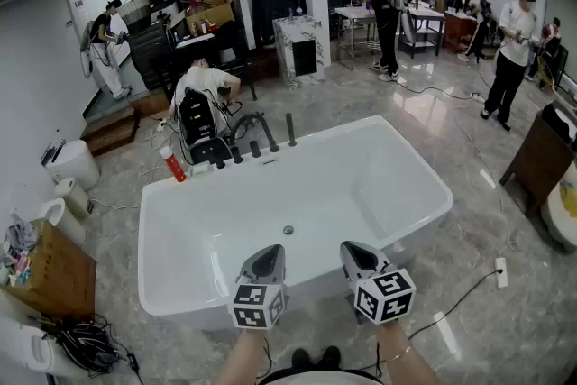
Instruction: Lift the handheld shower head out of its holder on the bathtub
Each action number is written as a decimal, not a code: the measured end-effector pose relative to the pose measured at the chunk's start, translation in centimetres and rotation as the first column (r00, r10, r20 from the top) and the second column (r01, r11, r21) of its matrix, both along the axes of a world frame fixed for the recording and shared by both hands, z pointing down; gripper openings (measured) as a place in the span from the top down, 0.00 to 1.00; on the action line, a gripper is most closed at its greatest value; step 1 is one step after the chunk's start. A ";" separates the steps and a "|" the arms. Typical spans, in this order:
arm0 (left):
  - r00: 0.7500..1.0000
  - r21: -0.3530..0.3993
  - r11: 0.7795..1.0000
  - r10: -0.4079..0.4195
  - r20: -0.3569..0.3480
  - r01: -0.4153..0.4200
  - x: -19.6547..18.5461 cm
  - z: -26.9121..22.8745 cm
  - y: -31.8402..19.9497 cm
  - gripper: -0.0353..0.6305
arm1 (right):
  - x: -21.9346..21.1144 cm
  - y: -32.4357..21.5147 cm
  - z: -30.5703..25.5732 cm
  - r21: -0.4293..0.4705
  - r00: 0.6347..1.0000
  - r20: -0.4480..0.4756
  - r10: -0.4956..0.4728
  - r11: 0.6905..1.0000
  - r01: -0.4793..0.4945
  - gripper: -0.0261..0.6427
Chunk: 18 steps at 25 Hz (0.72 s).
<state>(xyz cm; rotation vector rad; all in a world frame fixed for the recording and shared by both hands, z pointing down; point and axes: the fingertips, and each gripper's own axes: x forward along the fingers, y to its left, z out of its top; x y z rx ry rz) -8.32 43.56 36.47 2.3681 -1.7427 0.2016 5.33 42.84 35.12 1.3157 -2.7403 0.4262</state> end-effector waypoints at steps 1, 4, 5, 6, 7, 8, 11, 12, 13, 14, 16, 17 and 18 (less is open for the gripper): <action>1.000 -0.001 1.000 -0.002 0.000 0.002 0.1 -0.1 0.0 0.92 | 0.2 0.1 0.0 -0.002 1.000 0.000 0.000 1.000 0.000 0.95; 1.000 -0.004 1.000 -0.008 -0.002 0.008 0.4 -0.2 0.2 0.92 | 0.7 0.3 0.0 -0.004 1.000 -0.001 0.002 1.000 -0.002 0.95; 1.000 -0.003 1.000 -0.010 -0.003 0.010 0.5 -0.2 0.2 0.92 | 0.7 0.4 0.0 -0.002 1.000 0.000 0.002 1.000 -0.002 0.95; 1.000 -0.001 1.000 -0.012 -0.003 0.012 0.5 -0.2 0.2 0.92 | 0.7 0.4 0.0 0.001 1.000 0.002 0.001 1.000 -0.001 0.95; 1.000 0.002 1.000 -0.014 -0.003 0.014 0.6 -0.2 0.1 0.92 | 0.7 0.3 0.0 0.002 1.000 0.005 -0.002 1.000 0.002 0.95; 1.000 0.004 1.000 -0.016 0.000 0.016 0.7 -0.2 0.0 0.92 | 0.7 0.3 -0.1 0.004 1.000 0.007 -0.007 1.000 0.007 0.95; 1.000 0.011 1.000 -0.018 0.010 0.018 1.2 -0.6 0.0 0.92 | 1.0 0.7 -0.5 0.013 1.000 0.013 -0.021 1.000 0.020 0.95; 1.000 0.012 1.000 -0.019 0.014 0.018 1.3 -0.7 0.0 0.92 | 1.1 0.8 -0.6 0.015 1.000 0.015 -0.022 1.000 0.022 0.95; 1.000 0.013 1.000 -0.020 0.018 0.020 1.5 -0.8 0.1 0.92 | 1.3 0.9 -0.7 0.015 1.000 0.018 -0.023 1.000 0.022 0.95; 0.999 0.014 1.000 -0.023 0.023 0.023 1.6 -0.8 0.1 0.92 | 1.4 0.9 -0.7 0.016 1.000 0.020 -0.024 1.000 0.024 0.95; 0.999 0.019 0.999 -0.030 0.032 0.030 1.6 -0.9 -0.1 0.92 | 1.6 0.8 -0.8 0.019 0.999 0.026 -0.029 0.999 0.029 0.95; 0.999 0.021 0.999 -0.034 0.035 0.034 1.6 -0.9 -0.2 0.91 | 1.6 0.7 -0.8 0.021 0.999 0.029 -0.032 0.999 0.031 0.95; 0.999 0.023 0.999 -0.039 0.037 0.038 1.5 -0.9 -0.3 0.91 | 1.6 0.6 -0.9 0.022 0.999 0.033 -0.034 0.999 0.033 0.95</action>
